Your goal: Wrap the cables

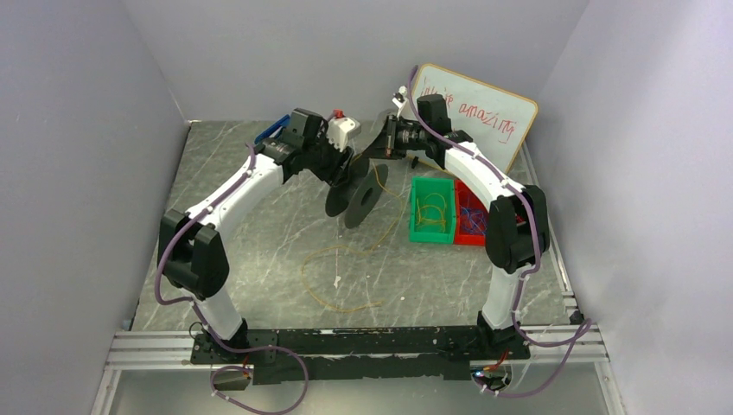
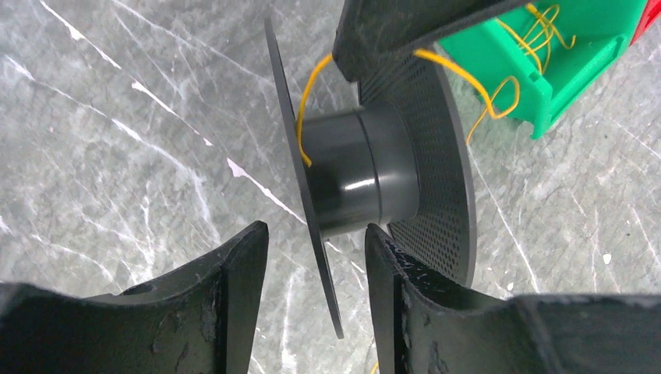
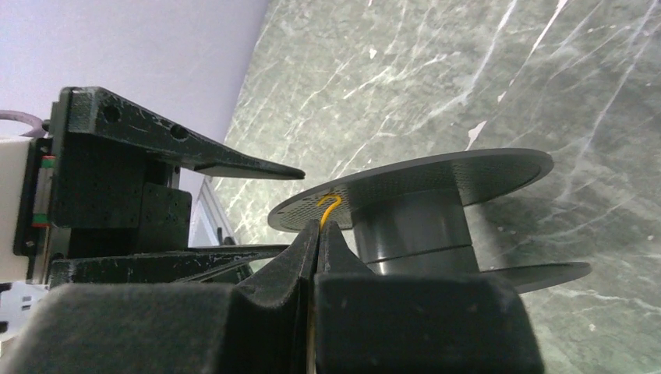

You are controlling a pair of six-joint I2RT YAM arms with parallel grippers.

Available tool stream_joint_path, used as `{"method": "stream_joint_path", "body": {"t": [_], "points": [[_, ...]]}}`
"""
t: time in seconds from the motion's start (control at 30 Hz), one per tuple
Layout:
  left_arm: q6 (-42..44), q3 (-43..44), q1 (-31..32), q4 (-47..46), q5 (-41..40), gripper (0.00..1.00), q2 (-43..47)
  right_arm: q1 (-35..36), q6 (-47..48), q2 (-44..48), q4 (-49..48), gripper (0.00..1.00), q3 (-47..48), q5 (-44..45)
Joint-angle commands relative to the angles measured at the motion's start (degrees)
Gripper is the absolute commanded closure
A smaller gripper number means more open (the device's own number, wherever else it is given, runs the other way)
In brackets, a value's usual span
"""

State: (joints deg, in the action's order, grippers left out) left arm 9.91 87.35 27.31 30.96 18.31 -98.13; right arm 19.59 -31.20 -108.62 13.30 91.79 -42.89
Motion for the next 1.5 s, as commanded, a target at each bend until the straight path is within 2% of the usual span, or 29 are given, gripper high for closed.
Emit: {"method": "stream_joint_path", "body": {"t": [0.0,0.03,0.1,0.2,0.3,0.43,0.67,0.93,1.07,1.13,1.2,1.27,1.37,1.47], "points": [[2.15,3.77,0.09,0.52,2.86,0.46,1.80,0.18,-1.74,3.94,-1.77,1.00,1.53,-3.59],[2.31,3.93,0.09,0.64,3.26,0.46,1.86,0.18,-2.15,3.94,-1.71,1.00,1.79,-3.85],[2.79,4.20,0.08,0.99,4.33,0.37,1.99,0.18,-2.55,4.15,-1.66,1.00,2.05,-3.99],[3.45,4.23,0.05,1.40,5.57,0.38,1.97,0.18,-2.67,4.22,-1.45,1.00,2.20,-3.80],[4.00,3.82,0.08,1.47,6.06,0.40,2.04,0.07,-3.97,3.72,-1.86,1.00,2.23,-5.09],[4.82,3.70,0.01,1.47,5.80,0.47,2.13,-0.56,-7.69,2.54,-3.56,1.00,2.45,-9.05],[5.18,5.22,0.02,2.11,7.11,0.56,1.55,-0.47,-5.43,2.44,-1.20,1.00,3.16,-8.43],[6.25,5.97,-0.11,3.31,9.12,0.54,1.47,-0.30,0.06,2.92,3.31,1.00,4.10,-6.77],[6.41,6.63,-0.32,3.86,9.94,0.65,1.40,-0.32,0.47,3.12,3.66,1.00,3.96,-6.47],[6.53,7.09,-0.33,4.09,10.20,0.66,1.36,-0.35,0.59,2.94,4.21,1.00,4.37,-6.06],[6.73,7.61,-0.39,4.41,10.15,0.64,1.36,-0.35,1.14,2.80,4.69,1.00,4.71,-5.87],[7.15,7.98,-0.33,4.54,9.37,0.53,1.51,-0.34,1.23,3.02,4.66,1.00,4.44,-5.80],[7.20,8.10,-0.86,4.28,8.51,0.44,1.66,-0.35,1.46,3.56,4.53,1.00,4.13,-5.95],[6.75,7.89,-1.65,3.79,8.58,0.43,1.55,-0.35,1.70,3.91,4.61,1.00,4.08,-5.58]]}}
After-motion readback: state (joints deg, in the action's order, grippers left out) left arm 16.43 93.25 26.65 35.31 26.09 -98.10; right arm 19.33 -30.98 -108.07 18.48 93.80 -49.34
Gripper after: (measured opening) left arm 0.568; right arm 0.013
